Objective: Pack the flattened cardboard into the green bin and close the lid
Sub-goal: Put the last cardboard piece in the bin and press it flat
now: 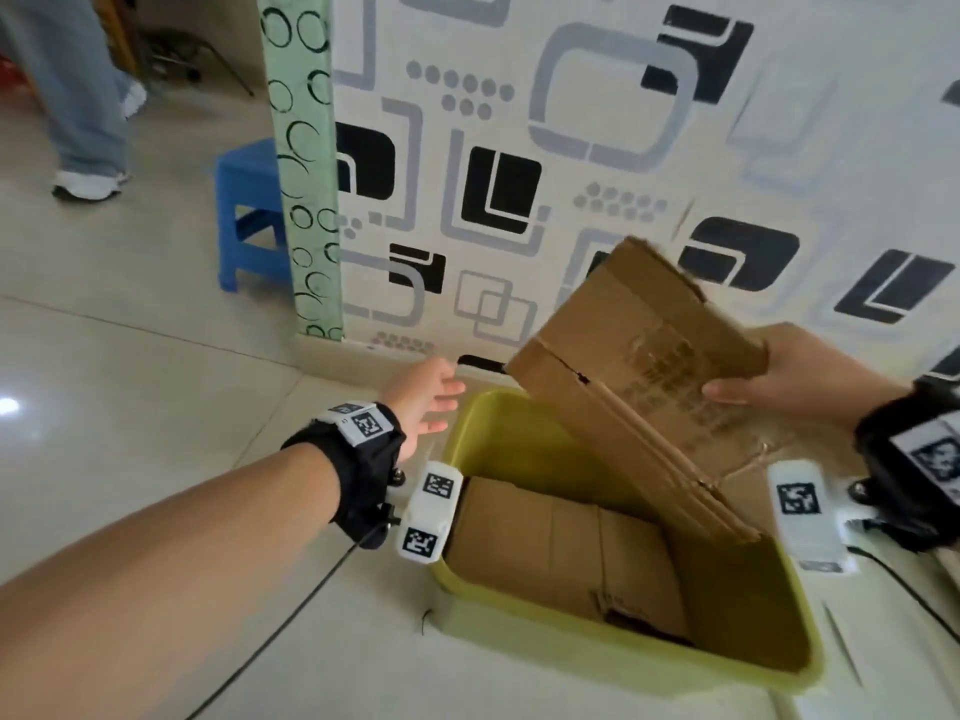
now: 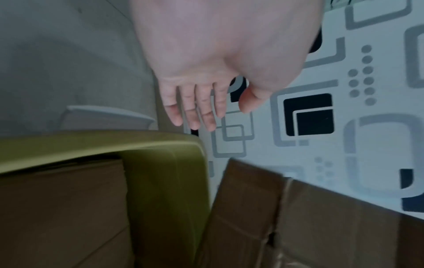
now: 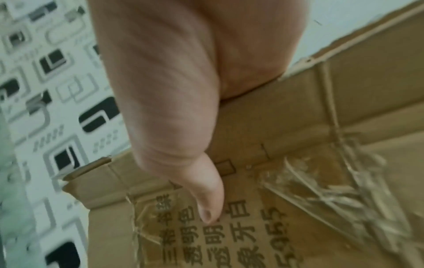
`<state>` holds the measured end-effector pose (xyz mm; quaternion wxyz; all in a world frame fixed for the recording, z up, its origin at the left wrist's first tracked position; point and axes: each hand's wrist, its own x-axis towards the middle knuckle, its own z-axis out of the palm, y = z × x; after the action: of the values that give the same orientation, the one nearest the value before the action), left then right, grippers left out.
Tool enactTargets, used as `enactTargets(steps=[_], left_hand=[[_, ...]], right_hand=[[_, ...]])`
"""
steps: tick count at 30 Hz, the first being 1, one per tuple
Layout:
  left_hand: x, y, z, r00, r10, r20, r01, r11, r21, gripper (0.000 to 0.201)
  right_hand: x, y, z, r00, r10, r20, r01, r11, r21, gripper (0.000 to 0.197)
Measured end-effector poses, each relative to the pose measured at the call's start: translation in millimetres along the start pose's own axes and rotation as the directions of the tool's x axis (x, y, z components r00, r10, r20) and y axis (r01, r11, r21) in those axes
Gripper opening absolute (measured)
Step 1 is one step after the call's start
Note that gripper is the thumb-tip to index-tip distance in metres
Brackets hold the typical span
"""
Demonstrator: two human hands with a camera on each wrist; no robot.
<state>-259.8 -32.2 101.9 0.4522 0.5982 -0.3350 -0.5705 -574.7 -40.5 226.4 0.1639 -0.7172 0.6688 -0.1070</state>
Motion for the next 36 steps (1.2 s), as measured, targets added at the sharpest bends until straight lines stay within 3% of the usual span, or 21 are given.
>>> enactTargets(steps=[4, 9, 13, 15, 16, 19, 21, 23, 25, 28, 30, 33, 34, 36], left_hand=[[5.8, -14.6, 7.4, 0.996, -0.004, -0.090, 0.017, 0.989, 0.144, 0.039], [8.4, -33.8, 16.6, 0.999, -0.051, 0.014, 0.041, 0.914, 0.403, 0.038], [15.2, -47.7, 17.8, 0.999, -0.041, 0.023, 0.027, 0.909, 0.416, 0.023], [15.5, -48.6, 17.0, 0.999, -0.033, 0.037, 0.016, 0.914, 0.406, 0.019], [16.8, -49.6, 15.7, 0.997, -0.039, 0.060, 0.013, 0.918, 0.395, 0.029], [19.0, -49.6, 10.6, 0.993, -0.064, 0.094, 0.023, 0.923, 0.385, 0.043], [22.9, -50.2, 9.2, 0.992, -0.077, 0.100, 0.034, 0.925, 0.379, 0.042], [25.3, -47.8, 10.9, 0.993, -0.062, 0.097, 0.016, 0.910, 0.415, 0.040], [27.6, -42.6, 12.8, 0.997, 0.016, 0.079, -0.051, 0.882, 0.469, 0.044], [31.0, -34.6, 16.4, 0.983, 0.171, 0.060, -0.176, 0.821, 0.543, 0.056], [31.2, -29.4, 21.8, 0.962, 0.262, 0.079, -0.256, 0.765, 0.591, 0.049], [28.5, -24.9, 34.2, 0.901, 0.419, 0.114, -0.383, 0.642, 0.664, 0.036], [29.6, -24.6, 40.0, 0.885, 0.444, 0.137, -0.412, 0.615, 0.672, 0.033], [33.9, -25.4, 53.0, 0.898, 0.381, 0.218, -0.421, 0.606, 0.675, 0.029]], right_hand=[[1.3, 15.9, 57.0, 0.992, -0.050, 0.114, 0.074, 0.974, -0.215, 0.012], [-2.6, 4.8, 122.0, 0.978, -0.142, 0.151, 0.189, 0.909, -0.372, 0.017], [2.2, -3.8, 154.3, 0.948, -0.211, 0.237, 0.308, 0.791, -0.528, 0.041], [4.7, -1.3, 153.6, 0.940, -0.189, 0.286, 0.317, 0.795, -0.518, 0.046], [6.1, 1.8, 153.3, 0.924, -0.158, 0.348, 0.322, 0.813, -0.485, 0.046], [5.6, 5.3, 158.4, 0.785, -0.008, 0.620, 0.305, 0.876, -0.375, 0.047], [2.9, 4.8, 163.6, 0.681, 0.078, 0.728, 0.261, 0.903, -0.342, 0.082], [4.6, 2.9, 166.8, 0.622, 0.124, 0.773, 0.247, 0.906, -0.344, 0.101], [12.9, 2.8, 168.4, 0.606, 0.121, 0.786, 0.250, 0.909, -0.333, 0.093], [22.3, 8.3, 174.0, 0.624, 0.097, 0.775, 0.219, 0.931, -0.293, 0.061], [27.2, 14.7, 178.2, 0.635, 0.101, 0.766, 0.199, 0.937, -0.288, 0.044], [32.5, 20.2, 183.3, 0.602, 0.145, 0.785, 0.164, 0.940, -0.299, 0.029], [35.1, 22.1, 185.5, 0.587, 0.159, 0.793, 0.178, 0.931, -0.318, 0.027], [38.7, 26.3, 189.8, 0.550, 0.185, 0.814, 0.210, 0.913, -0.350, 0.024]])
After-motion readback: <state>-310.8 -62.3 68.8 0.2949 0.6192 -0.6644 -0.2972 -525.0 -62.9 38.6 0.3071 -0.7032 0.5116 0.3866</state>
